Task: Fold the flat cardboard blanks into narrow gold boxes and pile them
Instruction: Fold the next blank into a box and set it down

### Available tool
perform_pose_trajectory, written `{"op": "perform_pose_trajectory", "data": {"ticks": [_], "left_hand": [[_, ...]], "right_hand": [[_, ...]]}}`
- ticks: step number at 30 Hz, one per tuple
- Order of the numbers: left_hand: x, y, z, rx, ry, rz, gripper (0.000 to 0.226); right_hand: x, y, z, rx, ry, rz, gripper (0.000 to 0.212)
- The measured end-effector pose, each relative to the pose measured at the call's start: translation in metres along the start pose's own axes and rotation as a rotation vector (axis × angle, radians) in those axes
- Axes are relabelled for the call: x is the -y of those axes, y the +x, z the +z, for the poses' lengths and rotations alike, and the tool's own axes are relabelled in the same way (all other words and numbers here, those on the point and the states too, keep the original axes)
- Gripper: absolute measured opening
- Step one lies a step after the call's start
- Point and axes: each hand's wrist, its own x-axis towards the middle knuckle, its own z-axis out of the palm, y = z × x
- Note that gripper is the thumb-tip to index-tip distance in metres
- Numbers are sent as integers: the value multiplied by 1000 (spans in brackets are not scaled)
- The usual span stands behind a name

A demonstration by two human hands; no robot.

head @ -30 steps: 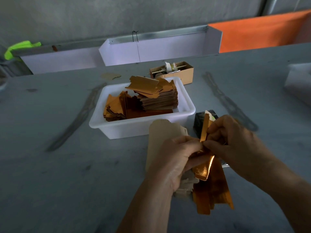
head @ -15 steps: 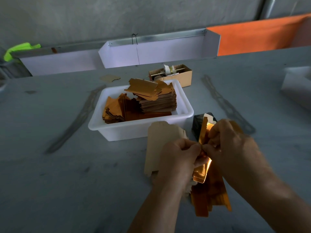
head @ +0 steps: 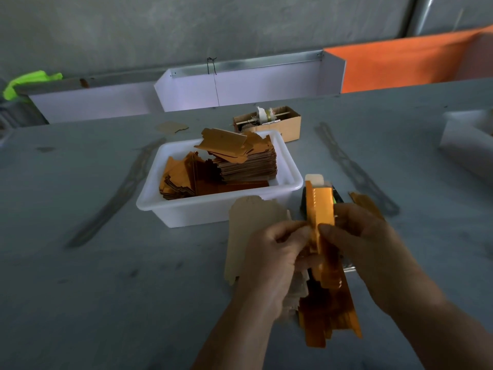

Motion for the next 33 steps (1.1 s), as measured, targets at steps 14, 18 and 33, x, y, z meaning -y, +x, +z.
{"op": "perform_pose_trajectory", "data": {"ticks": [14,18,33], "left_hand": [[-14,8,-67,-449,980,54,54],[-8,16,-77,-347,581,-131,53],[-3,25,-79,-411,470,-84,41]], "right_hand": [[-71,78,-65,-337,-755,111,37],[-75,79,-61,-333,-933,205,29],[-18,-46,7,27,-747,-151,40]]}}
